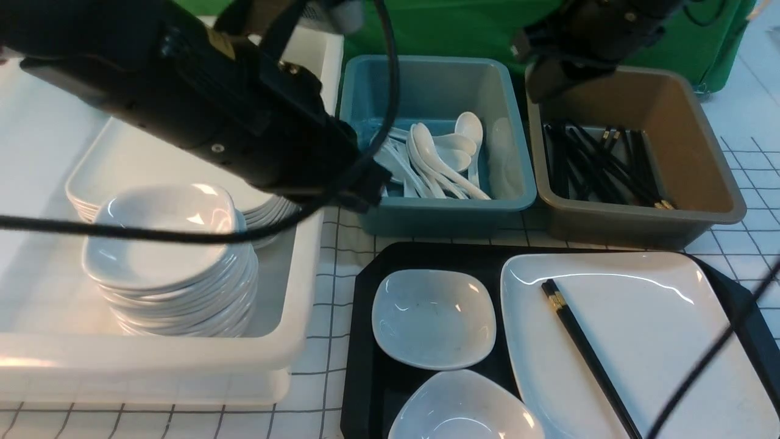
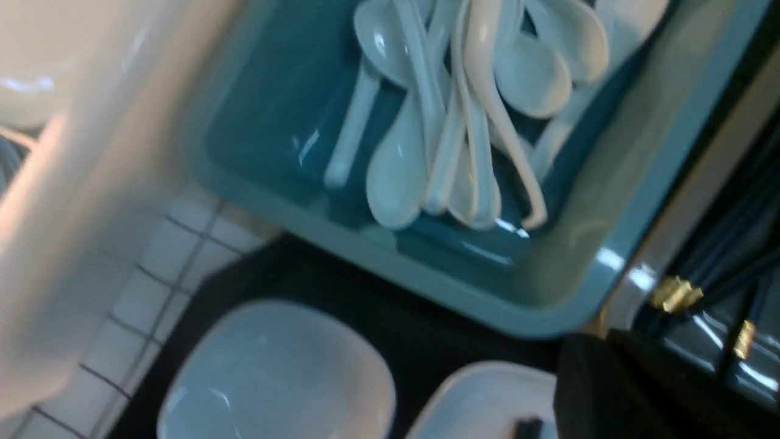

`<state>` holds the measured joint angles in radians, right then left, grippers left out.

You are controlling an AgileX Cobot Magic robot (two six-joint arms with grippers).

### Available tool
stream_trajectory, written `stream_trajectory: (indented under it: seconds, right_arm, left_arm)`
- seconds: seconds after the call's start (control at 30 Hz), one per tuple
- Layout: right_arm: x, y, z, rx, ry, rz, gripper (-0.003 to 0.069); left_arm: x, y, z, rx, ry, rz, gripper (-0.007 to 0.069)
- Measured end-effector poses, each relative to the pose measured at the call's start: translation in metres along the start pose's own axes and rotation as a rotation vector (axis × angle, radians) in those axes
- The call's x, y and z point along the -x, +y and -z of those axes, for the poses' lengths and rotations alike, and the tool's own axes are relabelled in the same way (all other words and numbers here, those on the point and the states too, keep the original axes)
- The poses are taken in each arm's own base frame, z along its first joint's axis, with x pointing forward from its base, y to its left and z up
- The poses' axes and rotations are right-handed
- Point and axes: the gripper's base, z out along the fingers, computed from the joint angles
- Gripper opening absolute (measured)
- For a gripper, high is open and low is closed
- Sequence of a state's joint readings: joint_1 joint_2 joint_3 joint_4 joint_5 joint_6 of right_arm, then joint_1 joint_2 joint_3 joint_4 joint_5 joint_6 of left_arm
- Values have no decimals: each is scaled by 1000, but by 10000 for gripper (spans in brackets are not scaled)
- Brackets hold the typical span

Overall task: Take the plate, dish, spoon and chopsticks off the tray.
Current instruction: Use the right arm to grab a pair of chopsticks from the plate

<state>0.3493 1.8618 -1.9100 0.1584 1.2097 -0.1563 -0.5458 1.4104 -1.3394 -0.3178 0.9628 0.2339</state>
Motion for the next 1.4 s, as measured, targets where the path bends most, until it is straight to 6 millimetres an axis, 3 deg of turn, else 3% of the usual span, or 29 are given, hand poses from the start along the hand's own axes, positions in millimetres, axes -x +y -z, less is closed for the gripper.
stream_trajectory:
  seconds: [0.03, 0.07, 0.13, 0.17, 0.2, 0.27, 0.3, 0.33, 0.4, 0.57, 1.0, 1.13, 1.23, 1.4]
  right_arm:
    - [-11, 0, 7, -22, 18, 8, 71]
    - [-27, -2, 3, -52, 75, 15, 106]
    - [-41, -4, -1, -73, 117, 22, 144]
    - [-61, -7, -11, -98, 174, 30, 217]
    - [-63, -7, -13, -101, 180, 30, 227]
    - [-92, -10, -45, -108, 242, 17, 352]
    - [-91, -10, -46, -109, 234, 15, 360]
    - [-103, -12, -65, -112, 249, 4, 428]
    - [-112, -14, -85, -112, 269, -7, 477]
    - [-123, -19, -122, -109, 340, -36, 510]
    - [-126, -8, -155, -97, 333, -18, 496]
    - [-124, -9, -156, -98, 329, -18, 351]
    - [-125, -8, -156, -98, 335, -4, 135]
    - [-127, -6, -150, -94, 365, -5, 138]
  left_arm:
    - [-1, -5, -1, -9, 9, -21, -3]
    - [-3, -13, -4, -23, 20, -47, -3]
    - [-4, -19, -6, -34, 29, -64, -3]
    - [-8, -26, -11, -42, 39, -88, -3]
    - [-8, -26, -11, -43, 37, -90, -3]
    - [-13, -33, -19, -52, 35, -106, -3]
    - [-14, -32, -20, -52, 38, -105, -3]
    - [-16, -33, -24, -51, 33, -105, -3]
    - [-19, -32, -28, -45, 34, -104, -3]
    - [-19, -31, -30, -39, 29, -104, -3]
    - [-19, -30, -31, -37, 23, -88, -3]
    - [-18, -30, -31, -37, 22, -86, -3]
    - [-18, -30, -31, -36, 20, -75, -3]
    - [-18, -30, -31, -36, 19, -67, -3]
